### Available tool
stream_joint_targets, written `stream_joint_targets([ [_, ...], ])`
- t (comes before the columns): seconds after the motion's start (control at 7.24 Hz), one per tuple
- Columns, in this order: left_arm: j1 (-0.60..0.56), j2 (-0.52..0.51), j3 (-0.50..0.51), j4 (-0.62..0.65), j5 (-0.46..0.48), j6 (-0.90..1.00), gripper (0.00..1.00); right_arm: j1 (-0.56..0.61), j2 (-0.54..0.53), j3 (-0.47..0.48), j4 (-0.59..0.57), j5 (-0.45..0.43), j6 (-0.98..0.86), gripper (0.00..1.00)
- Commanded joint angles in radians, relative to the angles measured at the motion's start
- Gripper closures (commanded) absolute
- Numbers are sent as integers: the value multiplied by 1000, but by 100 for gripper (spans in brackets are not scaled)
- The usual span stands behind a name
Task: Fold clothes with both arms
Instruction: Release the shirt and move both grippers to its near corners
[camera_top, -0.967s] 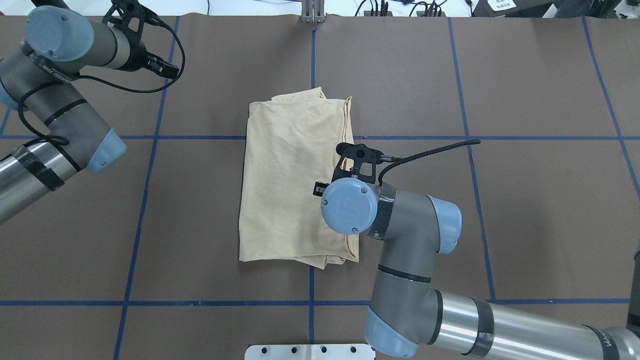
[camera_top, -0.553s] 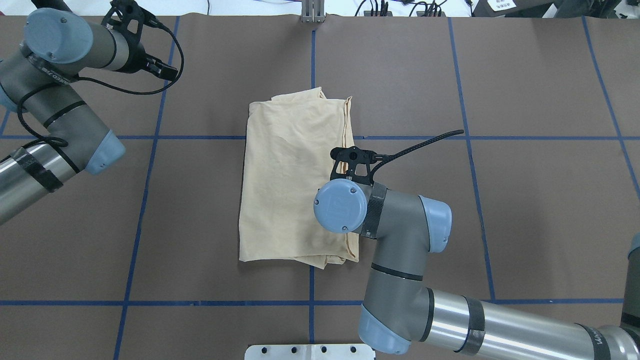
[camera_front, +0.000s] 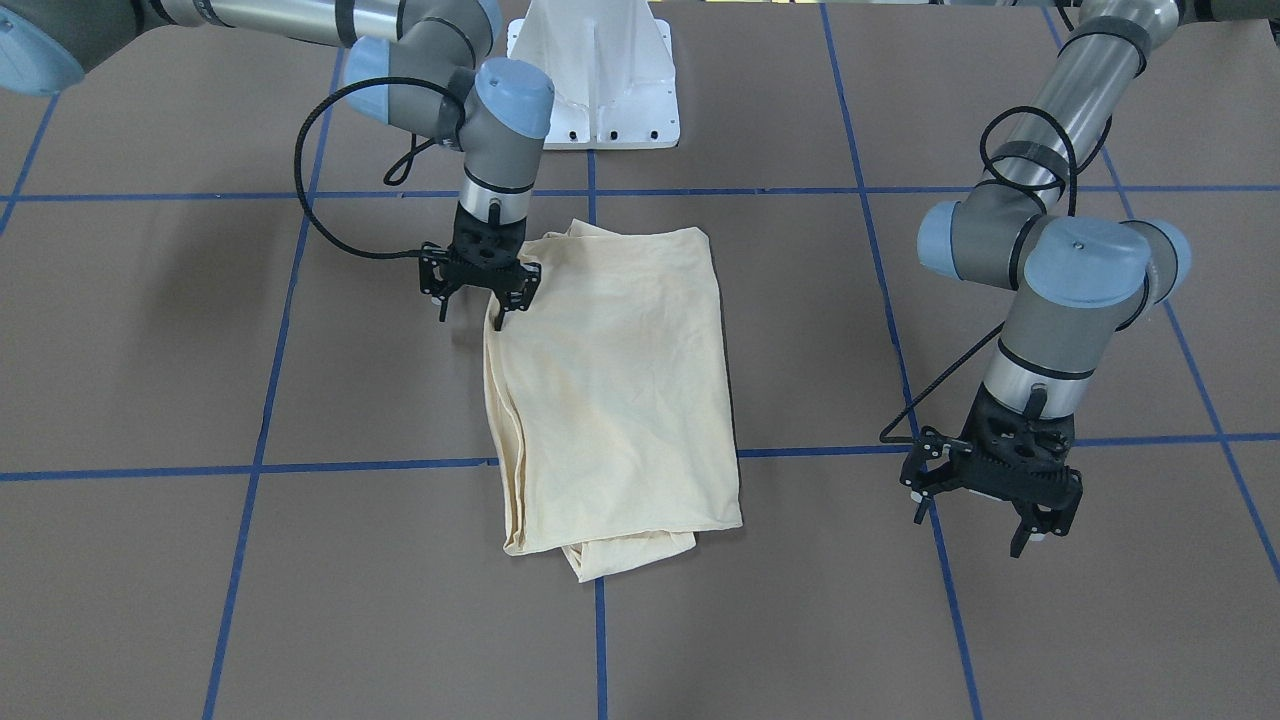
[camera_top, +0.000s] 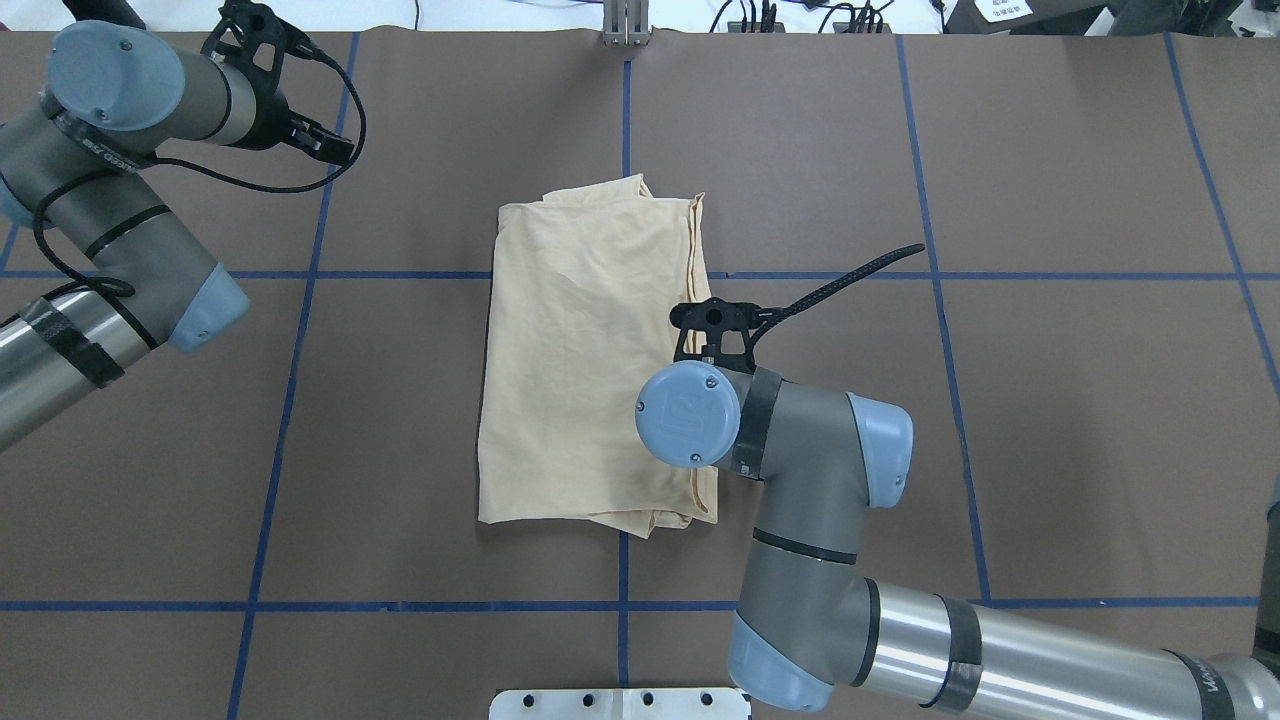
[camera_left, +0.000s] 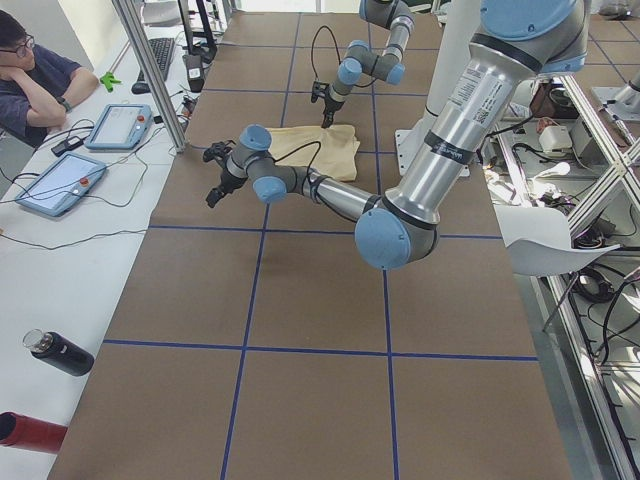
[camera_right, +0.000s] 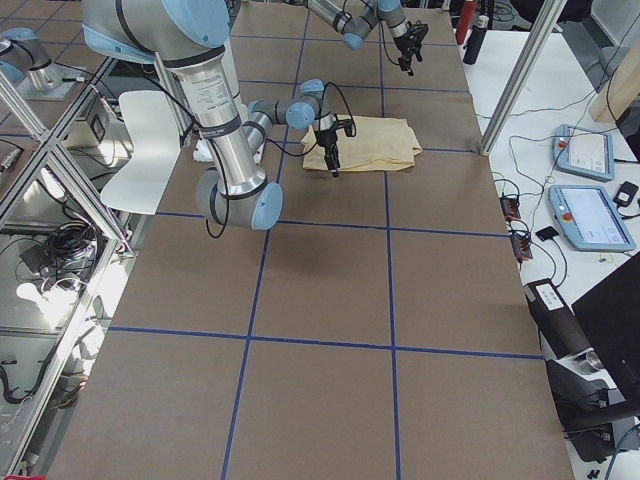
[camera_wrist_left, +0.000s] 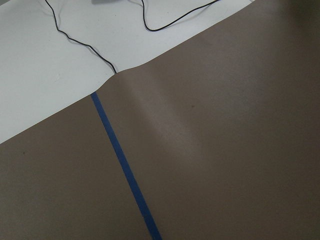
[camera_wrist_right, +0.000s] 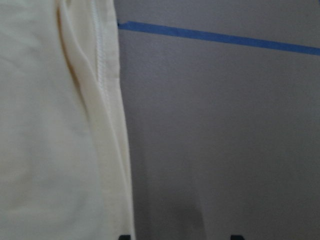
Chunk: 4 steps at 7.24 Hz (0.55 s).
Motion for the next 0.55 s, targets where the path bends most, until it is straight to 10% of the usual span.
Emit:
stream_joint_targets([
  [0.0,2,0,-2,0,0,0,0,5,-137,130,-3,-4,-49,28],
  [0.41,9,47,-148,16,-131,-239,0,11,-125,213,156,7,55,1],
])
